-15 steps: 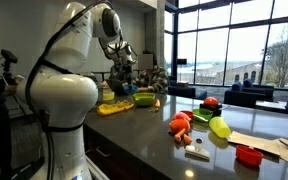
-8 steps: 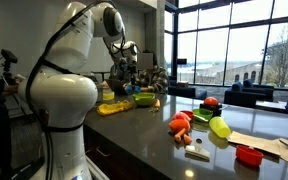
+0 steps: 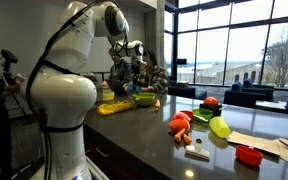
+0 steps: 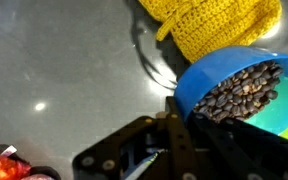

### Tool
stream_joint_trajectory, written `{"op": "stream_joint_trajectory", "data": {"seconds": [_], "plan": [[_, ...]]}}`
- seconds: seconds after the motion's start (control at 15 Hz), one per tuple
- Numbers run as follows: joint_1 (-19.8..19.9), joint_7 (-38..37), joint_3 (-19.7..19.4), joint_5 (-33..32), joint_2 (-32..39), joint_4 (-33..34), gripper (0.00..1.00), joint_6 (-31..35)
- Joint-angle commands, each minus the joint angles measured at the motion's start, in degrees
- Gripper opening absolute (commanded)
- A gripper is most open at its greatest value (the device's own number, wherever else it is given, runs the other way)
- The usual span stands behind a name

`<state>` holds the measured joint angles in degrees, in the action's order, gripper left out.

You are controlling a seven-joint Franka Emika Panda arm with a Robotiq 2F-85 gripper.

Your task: Pick up the blue bowl, then pour its contents into the green bowl

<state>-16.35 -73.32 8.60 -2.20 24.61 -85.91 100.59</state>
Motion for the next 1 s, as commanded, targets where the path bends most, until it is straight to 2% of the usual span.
{"op": "stream_joint_trajectory", "data": {"seconds": [0.0,0.4,0.93], "plan": [[-0.01,1.79,-0.27,3.23,-0.58,1.15,0.01,-2.14],[0.18,2.78,-0.03,7.05,0.0,2.85,0.01,-4.12],[-1.63,-0.39,-0.31,9.1,3.29,8.5,0.01,-5.32]]}}
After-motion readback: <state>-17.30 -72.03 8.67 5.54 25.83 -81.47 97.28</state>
